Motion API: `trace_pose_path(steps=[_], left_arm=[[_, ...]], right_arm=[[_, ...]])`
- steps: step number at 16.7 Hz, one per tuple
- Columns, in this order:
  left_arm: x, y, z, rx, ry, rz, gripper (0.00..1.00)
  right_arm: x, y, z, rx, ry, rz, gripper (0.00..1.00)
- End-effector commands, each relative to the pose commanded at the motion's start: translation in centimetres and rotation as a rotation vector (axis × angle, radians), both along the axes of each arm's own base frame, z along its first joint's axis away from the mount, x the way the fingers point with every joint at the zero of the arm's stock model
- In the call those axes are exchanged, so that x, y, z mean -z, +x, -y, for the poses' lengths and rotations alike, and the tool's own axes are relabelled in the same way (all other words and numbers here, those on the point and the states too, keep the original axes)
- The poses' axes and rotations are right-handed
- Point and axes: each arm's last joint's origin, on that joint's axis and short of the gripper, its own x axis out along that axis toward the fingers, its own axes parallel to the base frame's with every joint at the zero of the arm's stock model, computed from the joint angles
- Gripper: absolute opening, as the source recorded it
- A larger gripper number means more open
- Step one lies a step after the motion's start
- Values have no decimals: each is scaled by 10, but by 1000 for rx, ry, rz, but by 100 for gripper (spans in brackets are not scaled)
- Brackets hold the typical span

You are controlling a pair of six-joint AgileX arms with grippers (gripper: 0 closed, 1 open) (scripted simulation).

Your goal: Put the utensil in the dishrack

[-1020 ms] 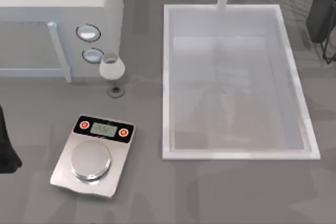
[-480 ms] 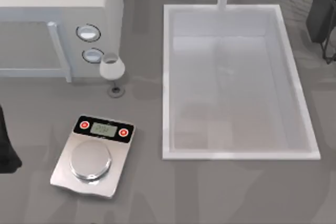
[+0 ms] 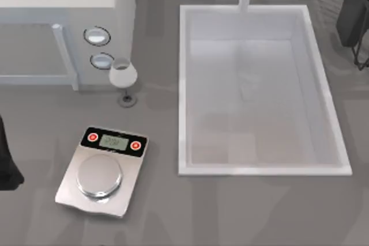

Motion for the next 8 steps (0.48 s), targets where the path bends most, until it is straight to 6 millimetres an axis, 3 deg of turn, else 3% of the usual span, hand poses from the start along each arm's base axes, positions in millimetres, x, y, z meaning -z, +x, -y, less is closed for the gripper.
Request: trace_pose_path(steps=[8], left_arm=[[0, 0, 0, 0, 0, 0, 100]], right_arm=[[0, 0, 0, 0, 0, 0, 98]])
